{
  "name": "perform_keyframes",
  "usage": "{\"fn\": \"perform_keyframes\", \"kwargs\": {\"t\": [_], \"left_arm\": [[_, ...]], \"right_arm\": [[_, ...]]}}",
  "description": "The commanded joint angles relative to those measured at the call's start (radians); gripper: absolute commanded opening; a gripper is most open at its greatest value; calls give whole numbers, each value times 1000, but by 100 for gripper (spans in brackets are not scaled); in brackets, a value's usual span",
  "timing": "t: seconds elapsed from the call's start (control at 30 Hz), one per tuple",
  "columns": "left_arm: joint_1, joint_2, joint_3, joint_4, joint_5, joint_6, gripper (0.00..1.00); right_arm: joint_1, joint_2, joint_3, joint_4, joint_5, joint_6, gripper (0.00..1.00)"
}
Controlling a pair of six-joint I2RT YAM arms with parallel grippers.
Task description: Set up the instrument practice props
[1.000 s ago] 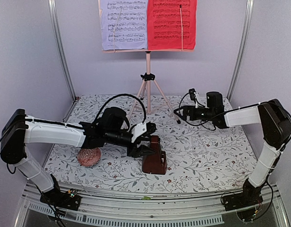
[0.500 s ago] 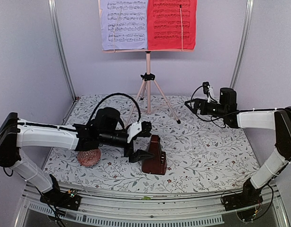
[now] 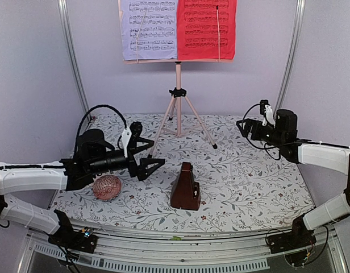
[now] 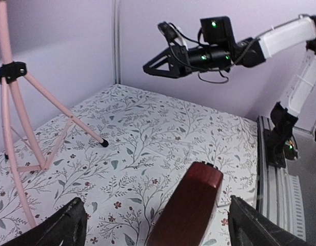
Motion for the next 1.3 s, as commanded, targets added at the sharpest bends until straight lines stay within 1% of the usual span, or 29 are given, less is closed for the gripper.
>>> {"fn": "perform_keyframes", "kwargs": {"t": [0.0,0.07,0.1,0.2,0.27,0.37,0.43,0.5,0.6,0.7,0.83,0.93,1.07,1.17,1.2,1.27], "left_arm": [[56,-68,-29,106,-147,-213,96],[79,-85,-19,80,-215,-262,96],[90,-92,-11,56,-271,-283,96],[134,-108,2,-2,-397,-299,96],[163,-117,0,-20,-473,-307,96],[212,-120,-2,-63,-567,-336,96],[250,-117,8,-115,-630,-358,96],[292,-109,30,-183,-664,-377,96],[359,-107,45,-243,-665,-405,96],[419,-106,45,-271,-647,-410,96],[473,-98,38,-292,-643,-391,96],[507,-85,28,-293,-653,-370,96],[545,-73,11,-295,-689,-363,96],[567,-66,-8,-277,-723,-334,96],[577,-62,-14,-269,-735,-337,96],[591,-57,-37,-229,-772,-323,96]], "right_arm": [[-15,-63,-56,-42,215,-19,99],[-25,-82,-79,-42,281,-24,99],[-34,-90,-87,-42,301,-27,99],[-62,-106,-111,-50,373,-45,99],[-71,-118,-144,-13,399,-100,99],[-79,-135,-200,56,482,-178,99],[-88,-142,-225,85,484,-211,100],[-101,-133,-241,121,496,-242,99],[-156,-114,-273,187,525,-254,99],[-241,-114,-323,292,472,-237,99],[-278,-89,-400,494,421,-263,99],[-290,-26,-473,710,371,-245,98],[-292,105,-561,980,315,-252,98],[-291,209,-633,1241,244,-277,97],[-291,205,-641,1254,234,-281,97],[-290,196,-633,1227,223,-283,99]]}}
